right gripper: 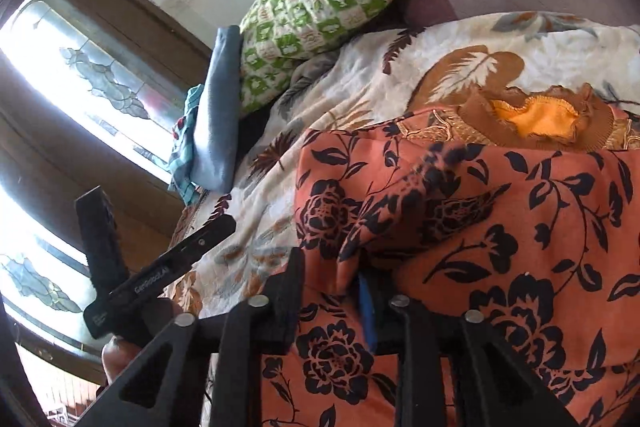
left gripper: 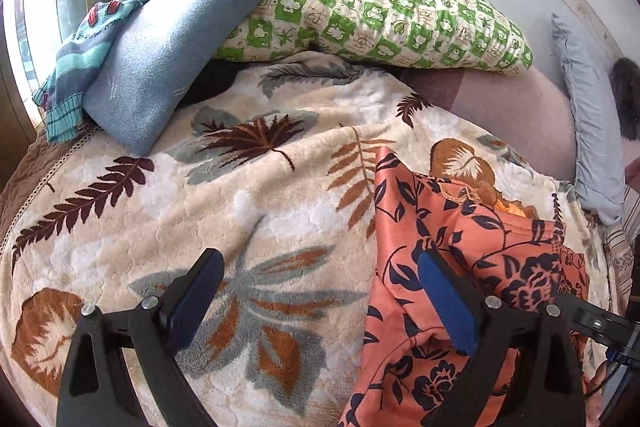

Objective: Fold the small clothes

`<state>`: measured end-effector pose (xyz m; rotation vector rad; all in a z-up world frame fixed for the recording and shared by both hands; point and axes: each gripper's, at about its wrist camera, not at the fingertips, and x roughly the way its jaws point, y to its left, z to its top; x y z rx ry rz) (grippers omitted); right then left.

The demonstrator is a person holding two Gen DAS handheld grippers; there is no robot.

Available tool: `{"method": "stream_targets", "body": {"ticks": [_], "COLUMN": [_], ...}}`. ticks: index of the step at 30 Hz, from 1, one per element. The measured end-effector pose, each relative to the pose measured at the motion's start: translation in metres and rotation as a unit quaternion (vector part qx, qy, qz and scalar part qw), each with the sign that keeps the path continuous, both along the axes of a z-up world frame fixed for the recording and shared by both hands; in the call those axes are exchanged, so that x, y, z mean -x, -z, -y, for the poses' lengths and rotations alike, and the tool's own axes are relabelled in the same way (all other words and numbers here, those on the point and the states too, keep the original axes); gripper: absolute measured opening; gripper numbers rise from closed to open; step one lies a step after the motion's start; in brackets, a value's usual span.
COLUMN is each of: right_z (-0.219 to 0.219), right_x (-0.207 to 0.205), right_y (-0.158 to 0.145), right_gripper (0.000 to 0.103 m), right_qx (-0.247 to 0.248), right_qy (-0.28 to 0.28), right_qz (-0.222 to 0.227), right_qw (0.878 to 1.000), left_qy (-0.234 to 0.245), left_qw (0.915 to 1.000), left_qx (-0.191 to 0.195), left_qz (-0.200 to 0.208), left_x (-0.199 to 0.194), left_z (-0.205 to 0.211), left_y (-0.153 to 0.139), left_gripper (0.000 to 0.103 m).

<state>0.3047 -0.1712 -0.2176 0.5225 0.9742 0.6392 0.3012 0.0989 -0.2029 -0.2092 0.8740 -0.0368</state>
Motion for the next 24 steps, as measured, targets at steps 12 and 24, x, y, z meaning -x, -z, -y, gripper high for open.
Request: {"method": "stream_targets", "body": {"ticks": [12, 24], "right_z": [0.135, 0.244], "right_x": [0.047, 0.066], "right_y": [-0.010, 0.034], "right_gripper": [0.069, 0.065], "right_qx": [0.007, -0.063], "right_qy": [0.154, 0.289], "right_qz": [0.021, -0.048], "right_qw": [0.988, 0.954], "left_qy": [0.102, 0.139], "left_qw": [0.9922, 0.9833], "left_qx": [0.027, -0.062], "left_qz": [0.066, 0.100], "left_x": [0.016, 0.017], "left_z": [0.061, 0.155], "left_y": [-0.023, -0.006], "left_gripper": [0.097, 0.097]}}
